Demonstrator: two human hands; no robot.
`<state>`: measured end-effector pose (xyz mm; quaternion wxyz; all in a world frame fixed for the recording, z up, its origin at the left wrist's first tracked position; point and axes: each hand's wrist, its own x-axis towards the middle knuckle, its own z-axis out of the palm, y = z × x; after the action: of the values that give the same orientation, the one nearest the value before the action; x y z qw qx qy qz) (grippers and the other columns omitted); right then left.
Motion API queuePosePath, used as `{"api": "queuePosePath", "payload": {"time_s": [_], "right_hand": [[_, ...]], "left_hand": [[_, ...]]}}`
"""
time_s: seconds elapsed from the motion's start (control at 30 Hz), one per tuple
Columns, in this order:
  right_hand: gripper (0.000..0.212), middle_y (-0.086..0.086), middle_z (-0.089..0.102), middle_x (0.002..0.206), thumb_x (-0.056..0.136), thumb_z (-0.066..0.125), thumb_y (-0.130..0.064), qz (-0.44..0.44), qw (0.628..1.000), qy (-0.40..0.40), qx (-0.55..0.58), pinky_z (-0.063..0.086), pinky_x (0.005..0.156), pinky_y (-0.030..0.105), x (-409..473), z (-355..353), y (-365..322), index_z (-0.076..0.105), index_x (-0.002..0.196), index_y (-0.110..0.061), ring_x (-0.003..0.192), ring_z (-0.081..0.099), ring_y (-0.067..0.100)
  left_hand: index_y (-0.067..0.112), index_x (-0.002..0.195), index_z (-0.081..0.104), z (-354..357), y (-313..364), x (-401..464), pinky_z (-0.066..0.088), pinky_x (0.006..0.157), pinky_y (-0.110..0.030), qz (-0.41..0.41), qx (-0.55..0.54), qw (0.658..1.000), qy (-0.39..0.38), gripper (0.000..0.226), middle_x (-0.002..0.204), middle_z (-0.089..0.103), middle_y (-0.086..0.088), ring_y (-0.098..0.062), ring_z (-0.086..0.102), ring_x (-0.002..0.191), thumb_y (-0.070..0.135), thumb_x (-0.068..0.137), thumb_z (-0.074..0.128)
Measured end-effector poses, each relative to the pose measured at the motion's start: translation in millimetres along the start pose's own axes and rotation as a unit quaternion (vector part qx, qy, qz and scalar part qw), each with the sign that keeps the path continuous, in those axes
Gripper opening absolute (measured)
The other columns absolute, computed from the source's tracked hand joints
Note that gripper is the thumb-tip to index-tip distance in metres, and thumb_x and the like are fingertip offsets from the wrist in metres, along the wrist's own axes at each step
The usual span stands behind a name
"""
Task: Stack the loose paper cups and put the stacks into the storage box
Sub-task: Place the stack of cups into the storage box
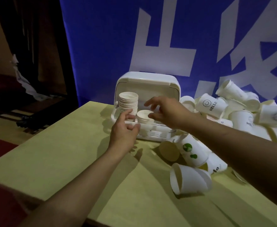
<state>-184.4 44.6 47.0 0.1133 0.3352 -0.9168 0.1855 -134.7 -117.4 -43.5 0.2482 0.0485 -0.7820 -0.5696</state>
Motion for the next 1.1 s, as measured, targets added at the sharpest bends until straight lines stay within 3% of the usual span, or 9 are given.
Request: {"api": "queuePosePath", "payload": {"time_s": [0.23,0.37,0.43,0.5,0.57,0.7,0.83,0.97,1.1], "right_hand": [[0.034,-0.017,0.065,0.111,0.089,0.071,-0.035,-0.090,0.986,-0.123,-0.064,0.040,0.067,0.008,-84.1,-19.4,2.5,0.064,0.123,-0.033,0.078,0.054,-0.006],[0.045,-0.024,0.059,0.117,0.089,0.068,-0.046,-0.093,0.976,-0.166,-0.104,0.042,0.082,0.010,-145.0,-22.4,12.6,0.057,0.132,-0.043,0.094,0.050,-0.010],[0.056,-0.020,0.055,0.131,0.088,0.067,-0.050,-0.106,0.969,-0.176,-0.137,0.046,0.092,0.021,-166.3,-13.0,21.2,0.047,0.140,-0.045,0.112,0.050,0.001],[0.068,-0.017,0.046,0.144,0.085,0.069,-0.051,-0.108,0.967,-0.175,-0.152,0.041,0.095,0.021,-176.3,-2.0,28.9,0.038,0.145,-0.046,0.123,0.046,0.009],[0.072,-0.016,0.042,0.147,0.084,0.071,-0.048,-0.114,0.969,-0.161,-0.151,0.036,0.095,0.019,-179.7,7.7,33.6,0.035,0.146,-0.044,0.124,0.046,0.011],[0.064,-0.013,0.049,0.140,0.082,0.072,-0.043,-0.136,0.976,-0.118,-0.123,0.048,0.095,0.029,-179.7,18.4,37.5,0.044,0.140,-0.040,0.116,0.057,0.015],[0.064,-0.017,0.053,0.132,0.078,0.073,-0.048,-0.117,0.989,-0.091,-0.006,0.052,0.093,0.029,-171.6,14.4,38.2,0.048,0.137,-0.041,0.115,0.055,0.006],[0.065,-0.022,0.056,0.129,0.074,0.077,-0.048,-0.060,0.984,0.033,0.163,0.055,0.083,0.023,-131.9,-5.4,29.8,0.050,0.133,-0.044,0.110,0.060,0.004],[0.067,-0.019,0.054,0.126,0.078,0.082,-0.034,-0.004,0.964,0.126,0.234,0.057,0.078,0.019,-58.5,-17.7,22.0,0.047,0.135,-0.041,0.106,0.061,0.004]], "left_hand": [[0.041,0.118,0.063,11.6,6.1,-62.6,0.045,0.065,-0.017,0.020,0.022,0.993,-0.114,0.033,0.107,0.065,0.021,0.003,0.058,0.083,0.017,0.096,0.063],[0.045,0.111,0.062,14.1,6.9,-76.8,0.040,0.062,-0.009,0.035,0.052,0.989,-0.135,0.045,0.108,0.062,0.030,0.007,0.055,0.077,0.004,0.096,0.053],[0.045,0.110,0.062,15.1,5.7,-78.4,0.041,0.065,-0.008,0.035,0.054,0.989,-0.135,0.048,0.111,0.062,0.031,0.005,0.055,0.081,0.001,0.095,0.052],[0.043,0.112,0.062,16.9,5.2,-79.7,0.041,0.063,-0.006,0.025,0.058,0.988,-0.138,0.047,0.110,0.062,0.031,0.004,0.055,0.083,0.001,0.095,0.051],[0.043,0.112,0.062,18.5,5.9,-81.1,0.041,0.062,-0.005,0.024,0.064,0.988,-0.142,0.046,0.110,0.061,0.031,0.005,0.055,0.085,0.002,0.096,0.051],[0.051,0.104,0.058,17.3,6.6,-77.2,0.041,0.064,-0.008,0.022,0.062,0.988,-0.137,0.051,0.111,0.062,0.032,0.004,0.057,0.085,0.001,0.096,0.050],[0.045,0.110,0.061,10.0,0.7,-68.5,0.042,0.070,-0.017,0.013,0.055,0.992,-0.114,0.049,0.109,0.064,0.031,0.006,0.060,0.084,0.000,0.096,0.048],[0.038,0.115,0.062,2.2,-1.6,-42.1,0.045,0.066,-0.016,0.002,0.020,0.998,-0.057,0.042,0.108,0.067,0.023,0.002,0.060,0.084,0.001,0.096,0.053],[0.038,0.115,0.060,0.8,1.7,-7.2,0.050,0.068,-0.013,-0.013,-0.012,1.000,-0.009,0.040,0.105,0.068,0.018,-0.003,0.065,0.092,0.003,0.096,0.057]]}}
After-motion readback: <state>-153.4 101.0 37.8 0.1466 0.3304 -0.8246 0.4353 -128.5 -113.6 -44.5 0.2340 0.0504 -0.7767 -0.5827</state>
